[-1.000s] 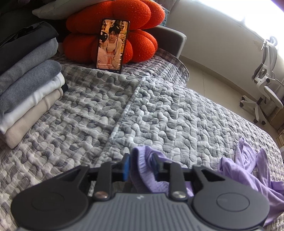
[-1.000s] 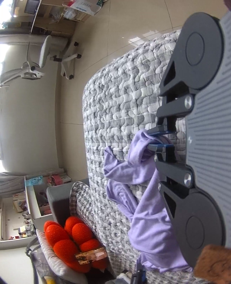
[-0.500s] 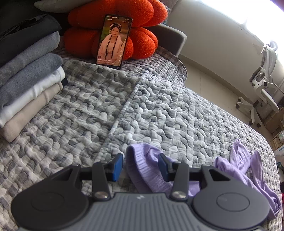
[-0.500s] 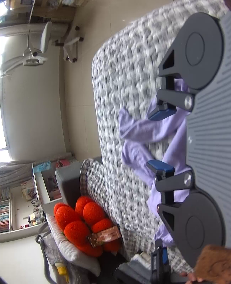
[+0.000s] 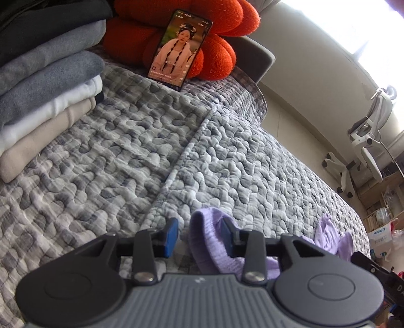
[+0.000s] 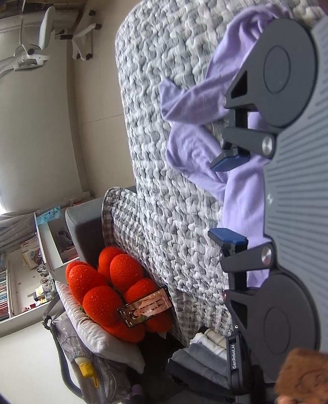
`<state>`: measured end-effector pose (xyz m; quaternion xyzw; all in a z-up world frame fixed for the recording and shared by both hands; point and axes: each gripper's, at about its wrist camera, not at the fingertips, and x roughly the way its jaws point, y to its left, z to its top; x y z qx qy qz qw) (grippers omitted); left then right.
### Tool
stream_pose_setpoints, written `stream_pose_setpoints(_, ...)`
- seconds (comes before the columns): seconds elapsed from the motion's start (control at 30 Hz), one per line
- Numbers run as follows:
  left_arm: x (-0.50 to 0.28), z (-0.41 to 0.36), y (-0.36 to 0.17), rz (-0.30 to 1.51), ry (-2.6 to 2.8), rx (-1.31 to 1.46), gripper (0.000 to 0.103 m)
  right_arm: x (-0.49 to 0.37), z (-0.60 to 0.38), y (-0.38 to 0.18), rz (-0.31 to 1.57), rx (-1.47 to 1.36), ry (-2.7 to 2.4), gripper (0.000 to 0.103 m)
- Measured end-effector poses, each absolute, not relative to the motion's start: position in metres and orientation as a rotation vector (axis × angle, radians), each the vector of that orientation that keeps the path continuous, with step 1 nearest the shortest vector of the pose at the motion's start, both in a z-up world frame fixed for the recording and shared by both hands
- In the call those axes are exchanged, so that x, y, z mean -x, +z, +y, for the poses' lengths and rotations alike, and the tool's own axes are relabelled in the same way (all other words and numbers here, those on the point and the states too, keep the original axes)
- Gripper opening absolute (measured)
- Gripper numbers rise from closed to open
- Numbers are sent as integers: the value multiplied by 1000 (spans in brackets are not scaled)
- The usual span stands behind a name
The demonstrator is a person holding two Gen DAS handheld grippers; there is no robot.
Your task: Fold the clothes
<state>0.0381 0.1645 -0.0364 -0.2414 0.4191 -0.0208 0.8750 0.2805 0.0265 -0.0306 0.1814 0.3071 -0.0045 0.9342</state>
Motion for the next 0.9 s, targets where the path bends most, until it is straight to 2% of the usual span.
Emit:
stream_pose_setpoints(0.13,-39,167,-38,881,-72,543,29,-290,36,-36,647,-372,11,54)
stream_pose_setpoints(0.23,-40,164,-39,882,-60,515,18,-295,46,-41,665,-339,36,53)
stream_pose_setpoints(0.3,-40,162,-39,873,-62,505,10,-299,54,-46,680,-309,54,48)
stream_pose_setpoints(0.37,-40,160,-38,863,-69,493,6,-302,62,-51,703,-276,64,29)
stream_pose_setpoints(0.47,-38,157,-35,846,-49,452,4,-301,65,-51,684,-222,43,11)
stream_pose_setpoints(0.9,-29,156,-12,661,24,362,4,-256,5,-12,500,-327,-64,2)
